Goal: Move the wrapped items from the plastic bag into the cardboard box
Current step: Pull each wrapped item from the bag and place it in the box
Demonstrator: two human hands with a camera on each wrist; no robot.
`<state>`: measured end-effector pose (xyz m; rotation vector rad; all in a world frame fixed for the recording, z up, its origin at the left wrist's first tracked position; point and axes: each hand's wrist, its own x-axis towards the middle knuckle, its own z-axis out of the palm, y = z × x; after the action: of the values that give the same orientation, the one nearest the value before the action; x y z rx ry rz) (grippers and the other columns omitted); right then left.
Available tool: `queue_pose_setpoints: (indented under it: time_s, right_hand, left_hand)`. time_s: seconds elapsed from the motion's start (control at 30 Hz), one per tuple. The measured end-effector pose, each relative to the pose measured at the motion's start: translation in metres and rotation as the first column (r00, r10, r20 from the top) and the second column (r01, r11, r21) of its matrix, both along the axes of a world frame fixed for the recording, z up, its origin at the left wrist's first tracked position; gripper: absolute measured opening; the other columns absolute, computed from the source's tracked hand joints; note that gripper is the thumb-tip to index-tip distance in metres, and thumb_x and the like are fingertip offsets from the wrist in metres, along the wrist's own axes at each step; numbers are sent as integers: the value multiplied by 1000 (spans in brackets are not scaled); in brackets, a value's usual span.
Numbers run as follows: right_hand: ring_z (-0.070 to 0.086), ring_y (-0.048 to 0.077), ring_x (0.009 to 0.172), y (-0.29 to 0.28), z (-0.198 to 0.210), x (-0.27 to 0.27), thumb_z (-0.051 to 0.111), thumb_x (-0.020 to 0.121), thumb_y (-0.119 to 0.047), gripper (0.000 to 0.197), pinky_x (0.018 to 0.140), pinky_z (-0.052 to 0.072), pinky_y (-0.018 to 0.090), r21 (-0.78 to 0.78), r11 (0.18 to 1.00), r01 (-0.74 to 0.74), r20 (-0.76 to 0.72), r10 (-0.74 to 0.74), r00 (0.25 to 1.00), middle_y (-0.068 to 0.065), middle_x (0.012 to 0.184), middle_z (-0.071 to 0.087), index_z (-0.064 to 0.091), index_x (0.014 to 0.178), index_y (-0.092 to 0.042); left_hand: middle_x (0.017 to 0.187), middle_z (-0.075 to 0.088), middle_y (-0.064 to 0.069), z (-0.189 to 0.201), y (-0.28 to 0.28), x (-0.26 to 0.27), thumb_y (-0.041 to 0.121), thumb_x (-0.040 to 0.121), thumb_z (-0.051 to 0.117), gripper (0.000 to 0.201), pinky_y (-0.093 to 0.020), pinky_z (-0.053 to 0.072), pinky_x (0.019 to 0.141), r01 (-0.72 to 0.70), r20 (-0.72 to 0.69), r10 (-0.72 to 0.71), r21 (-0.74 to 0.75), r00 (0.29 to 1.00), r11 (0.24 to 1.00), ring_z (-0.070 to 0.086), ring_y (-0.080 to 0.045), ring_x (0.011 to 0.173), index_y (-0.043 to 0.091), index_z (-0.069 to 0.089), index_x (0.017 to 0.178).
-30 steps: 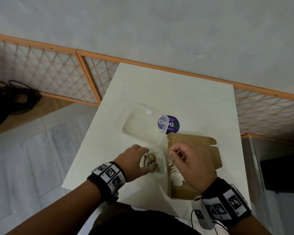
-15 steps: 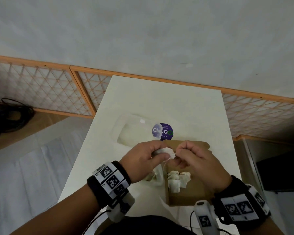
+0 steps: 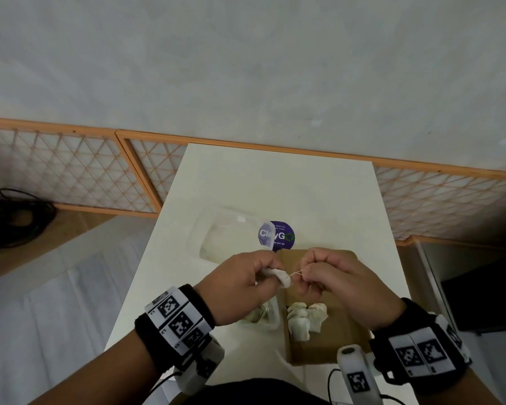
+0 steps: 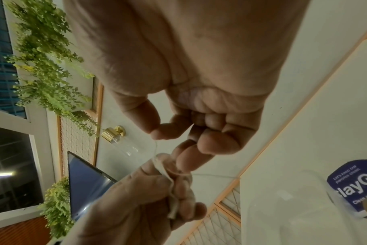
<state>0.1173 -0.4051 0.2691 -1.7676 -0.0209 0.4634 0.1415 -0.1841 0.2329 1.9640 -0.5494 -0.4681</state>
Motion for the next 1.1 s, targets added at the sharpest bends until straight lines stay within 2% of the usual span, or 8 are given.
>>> queue_pose_setpoints:
  time_s: [0.13, 0.27, 0.4, 0.57, 0.73, 0.9, 1.0, 1.1]
  right_hand:
    - [61, 18, 70, 5, 0, 5, 62, 87, -24, 18, 73, 50, 40, -51, 998, -36, 2, 36, 999, 15, 77, 72, 72, 78, -13]
    - [63, 14, 69, 0, 3, 7, 65, 98, -19, 18, 72, 52, 33, -131, 982, -138, 52, 146, 988, 8, 75, 74, 72, 82, -12]
    - [55, 4, 63, -7, 3, 12, 70, 95, -18, 14, 62, 49, 23, -333, 918, -216, 120, 269, 956, -4, 71, 66, 67, 81, -18]
    - [49, 16, 64, -9, -8, 19, 46, 82, -38, 12, 58, 48, 36, -826, 562, -38, 282, 472, 835, -10, 72, 46, 42, 73, -30]
    - [37, 14, 52, -11, -15, 30, 48, 81, -32, 17, 47, 30, 28, -918, 380, 118, 309, 493, 813, -9, 66, 34, 35, 72, -28]
    - [36, 13, 53, -6, -8, 28, 46, 82, -33, 14, 47, 29, 25, -885, 443, 141, 342, 415, 843, -8, 68, 37, 37, 73, -27]
    - [40, 15, 57, 1, 3, 22, 42, 82, -37, 15, 48, 37, 31, -802, 581, 140, 411, 365, 835, -7, 71, 40, 41, 73, -25]
    - [46, 18, 61, 7, 15, 18, 44, 84, -36, 16, 51, 44, 36, -768, 619, 167, 466, 360, 809, -5, 73, 44, 44, 74, -24]
  left_hand:
    - [85, 57, -21, 10, -4, -3, 46, 90, 51, 38, -49, 48, 71, -9, -48, 6, -60, 999, 998, 53, -31, 75, 9, 59, 89]
    - [77, 49, -18, 15, 2, 1, 43, 100, 53, 36, -49, 46, 66, -52, -42, 48, -118, 998, 992, 45, -19, 67, 11, 55, 84]
    - [80, 55, -10, 15, 13, 6, 33, 101, 62, 24, -46, 49, 73, -83, 13, 85, -122, 996, 989, 55, -26, 73, 16, 63, 84]
    - [86, 62, -2, 18, 19, 7, 39, 95, 63, 24, -42, 52, 80, -119, 25, 121, -83, 992, 989, 61, -17, 81, 20, 64, 80]
    - [75, 54, -2, 15, 21, 5, 26, 99, 65, 27, -31, 44, 68, -121, -44, 118, -73, 992, 990, 49, -9, 69, 21, 60, 73]
    - [79, 68, -1, 11, 22, 5, 27, 91, 65, 15, -34, 52, 78, -141, -228, 96, -187, 969, 972, 64, -12, 76, 14, 70, 85]
    - [85, 74, 1, 9, 18, 4, 34, 82, 67, 27, -35, 55, 82, -154, -344, 59, -257, 937, 954, 69, -18, 80, 16, 70, 101]
    - [87, 73, -7, 12, 12, 3, 23, 82, 63, 42, -40, 55, 86, -127, -420, -12, -299, 907, 946, 69, -36, 86, 14, 60, 123]
